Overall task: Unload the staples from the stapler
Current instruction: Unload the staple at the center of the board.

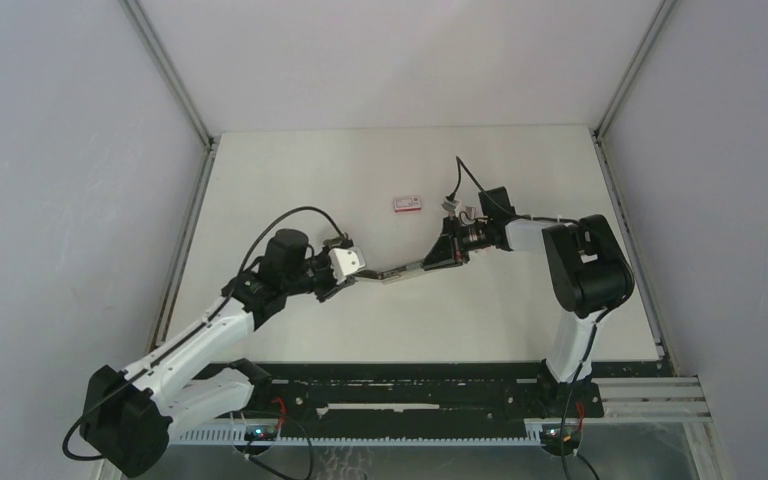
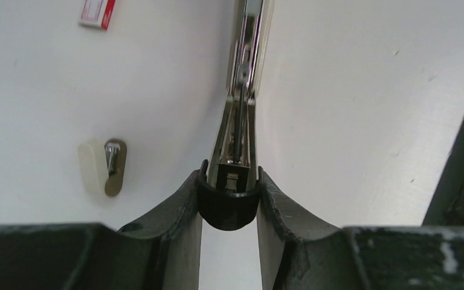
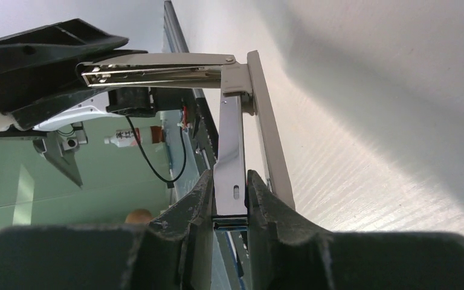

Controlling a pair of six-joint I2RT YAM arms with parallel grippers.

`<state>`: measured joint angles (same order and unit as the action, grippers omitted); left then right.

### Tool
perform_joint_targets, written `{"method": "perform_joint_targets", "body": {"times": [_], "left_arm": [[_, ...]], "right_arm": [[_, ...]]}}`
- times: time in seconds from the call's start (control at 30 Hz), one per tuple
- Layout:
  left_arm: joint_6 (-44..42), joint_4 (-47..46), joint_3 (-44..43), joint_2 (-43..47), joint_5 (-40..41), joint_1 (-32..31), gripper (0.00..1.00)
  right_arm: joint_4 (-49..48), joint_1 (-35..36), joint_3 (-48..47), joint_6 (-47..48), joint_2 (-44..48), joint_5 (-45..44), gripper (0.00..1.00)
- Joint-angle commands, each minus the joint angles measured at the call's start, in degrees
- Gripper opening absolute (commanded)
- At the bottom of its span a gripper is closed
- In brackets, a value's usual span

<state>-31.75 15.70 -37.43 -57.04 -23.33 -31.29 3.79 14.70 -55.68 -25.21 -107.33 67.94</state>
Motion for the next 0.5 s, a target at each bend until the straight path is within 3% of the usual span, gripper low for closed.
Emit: {"method": "perform_joint_targets", "body": {"times": [0.0, 0.27, 0.47], "left_arm": [[-5.12, -0.59, 4.21, 3.64, 12.13, 2.87, 0.00], [-8.36, 0.03, 8.30, 3.26, 17.17, 3.16, 0.01], [-10.62, 1.16, 7.67, -1.45, 18.76, 3.16, 0.15]], "right_arm": [[2.35, -1.16, -1.10, 0.45, 3.26, 1.65, 0.00], [2.63, -0.75, -1.12, 0.78, 3.74, 2.44, 0.00], [1.69, 0.40, -1.15, -0.16, 4.50, 5.27, 0.00]]}}
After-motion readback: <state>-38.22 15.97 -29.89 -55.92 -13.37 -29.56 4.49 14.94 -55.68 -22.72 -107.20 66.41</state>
